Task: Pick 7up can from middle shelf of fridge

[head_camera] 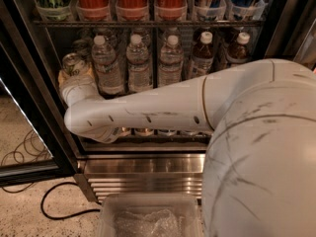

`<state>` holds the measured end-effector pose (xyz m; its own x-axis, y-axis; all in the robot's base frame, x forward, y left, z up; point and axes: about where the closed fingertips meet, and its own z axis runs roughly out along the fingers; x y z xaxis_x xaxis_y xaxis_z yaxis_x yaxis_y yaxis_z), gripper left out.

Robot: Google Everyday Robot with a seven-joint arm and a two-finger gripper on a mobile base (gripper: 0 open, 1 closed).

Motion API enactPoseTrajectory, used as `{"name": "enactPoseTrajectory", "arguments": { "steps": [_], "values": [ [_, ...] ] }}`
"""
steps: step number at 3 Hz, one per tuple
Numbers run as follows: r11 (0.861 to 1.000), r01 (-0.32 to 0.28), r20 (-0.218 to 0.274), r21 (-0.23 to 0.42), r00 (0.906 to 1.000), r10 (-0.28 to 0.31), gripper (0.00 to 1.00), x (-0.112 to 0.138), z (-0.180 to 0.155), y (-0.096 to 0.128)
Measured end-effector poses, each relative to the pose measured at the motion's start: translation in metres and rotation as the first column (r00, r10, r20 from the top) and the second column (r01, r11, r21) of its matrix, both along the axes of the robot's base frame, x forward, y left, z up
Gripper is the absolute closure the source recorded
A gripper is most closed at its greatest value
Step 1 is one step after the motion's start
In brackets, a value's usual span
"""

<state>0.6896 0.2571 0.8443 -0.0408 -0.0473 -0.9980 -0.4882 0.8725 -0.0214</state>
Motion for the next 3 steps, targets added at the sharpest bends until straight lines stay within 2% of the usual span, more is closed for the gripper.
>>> {"name": "enactPoseTrajectory", "arguments": {
  "steps": [1, 3],
  "values": [
    [1.0, -0.009, 0.018, 0.004, 0.9998, 0.009, 1.0, -0.005, 0.006, 0.001],
    [1.0, -0.012, 0.094, 0.002, 0.9955, 0.011, 1.0, -0.018, 0.033, -0.003]
  ]
}}
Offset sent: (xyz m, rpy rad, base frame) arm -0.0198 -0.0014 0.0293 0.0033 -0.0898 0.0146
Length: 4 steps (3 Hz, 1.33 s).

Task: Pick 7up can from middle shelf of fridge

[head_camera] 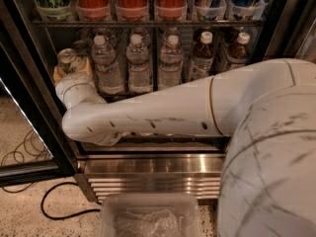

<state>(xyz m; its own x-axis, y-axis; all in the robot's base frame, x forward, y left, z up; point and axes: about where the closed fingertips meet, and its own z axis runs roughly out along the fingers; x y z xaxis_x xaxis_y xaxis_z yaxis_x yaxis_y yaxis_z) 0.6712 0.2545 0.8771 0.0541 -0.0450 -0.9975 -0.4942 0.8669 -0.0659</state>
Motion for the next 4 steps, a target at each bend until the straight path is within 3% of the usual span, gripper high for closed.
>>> {"name": "enactPoseTrajectory", "arguments": {
  "steps": [2, 4],
  "values": [
    [1.0, 0.014, 0.069, -0.005, 0.9975, -0.014, 1.0, -0.015, 0.026, -0.017],
    [1.0, 0.017, 0.102, -0.024, 0.9947, -0.015, 1.0, -0.051, 0.032, -0.03]
  ]
}}
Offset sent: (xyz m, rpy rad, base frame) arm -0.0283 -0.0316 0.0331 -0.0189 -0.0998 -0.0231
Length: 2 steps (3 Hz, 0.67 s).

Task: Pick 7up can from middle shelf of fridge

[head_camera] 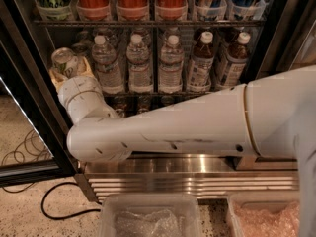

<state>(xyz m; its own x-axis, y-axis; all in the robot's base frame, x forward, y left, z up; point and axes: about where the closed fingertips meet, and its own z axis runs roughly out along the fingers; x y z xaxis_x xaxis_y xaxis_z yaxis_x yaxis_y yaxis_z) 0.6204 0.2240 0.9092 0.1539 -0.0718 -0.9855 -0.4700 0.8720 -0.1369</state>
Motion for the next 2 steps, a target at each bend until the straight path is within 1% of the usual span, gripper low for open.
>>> {"name": "enactPoseTrajectory", "arguments": {
  "steps": [2],
  "values": [
    [1.0, 0.008, -0.004, -0.02, 1.0, -0.008, 1.0, -0.044, -0.019, -0.03]
  ]
}}
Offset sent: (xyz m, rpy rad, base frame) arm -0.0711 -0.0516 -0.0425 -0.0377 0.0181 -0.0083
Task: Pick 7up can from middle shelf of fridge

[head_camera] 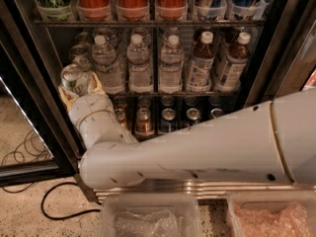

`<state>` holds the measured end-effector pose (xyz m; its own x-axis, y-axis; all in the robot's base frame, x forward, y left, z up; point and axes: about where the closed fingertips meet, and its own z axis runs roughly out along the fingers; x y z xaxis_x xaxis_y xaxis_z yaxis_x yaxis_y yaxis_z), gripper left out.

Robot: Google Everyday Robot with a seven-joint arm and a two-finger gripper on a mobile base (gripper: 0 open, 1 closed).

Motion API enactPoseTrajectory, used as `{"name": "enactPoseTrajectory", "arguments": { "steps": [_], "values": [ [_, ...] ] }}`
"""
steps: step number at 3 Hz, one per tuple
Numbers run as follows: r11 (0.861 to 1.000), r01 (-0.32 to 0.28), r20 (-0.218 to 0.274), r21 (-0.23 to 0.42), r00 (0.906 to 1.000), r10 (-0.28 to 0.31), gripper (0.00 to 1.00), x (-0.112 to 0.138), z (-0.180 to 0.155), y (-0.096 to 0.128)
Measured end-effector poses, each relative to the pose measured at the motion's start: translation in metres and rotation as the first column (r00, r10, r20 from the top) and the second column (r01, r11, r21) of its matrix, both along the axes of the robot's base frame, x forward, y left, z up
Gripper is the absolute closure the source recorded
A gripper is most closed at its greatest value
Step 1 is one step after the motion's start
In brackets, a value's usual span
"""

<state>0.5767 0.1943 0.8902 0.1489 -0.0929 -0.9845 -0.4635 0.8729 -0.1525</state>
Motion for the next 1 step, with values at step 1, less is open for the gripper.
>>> {"name": "enactPoseTrajectory", "arguments": {
  "steps": [1],
  "values": [
    [1.0, -0.003, -0.004, -0.003, 1.0, 0.003, 1.0, -0.0223, -0.0165, -0.0198]
  ]
}}
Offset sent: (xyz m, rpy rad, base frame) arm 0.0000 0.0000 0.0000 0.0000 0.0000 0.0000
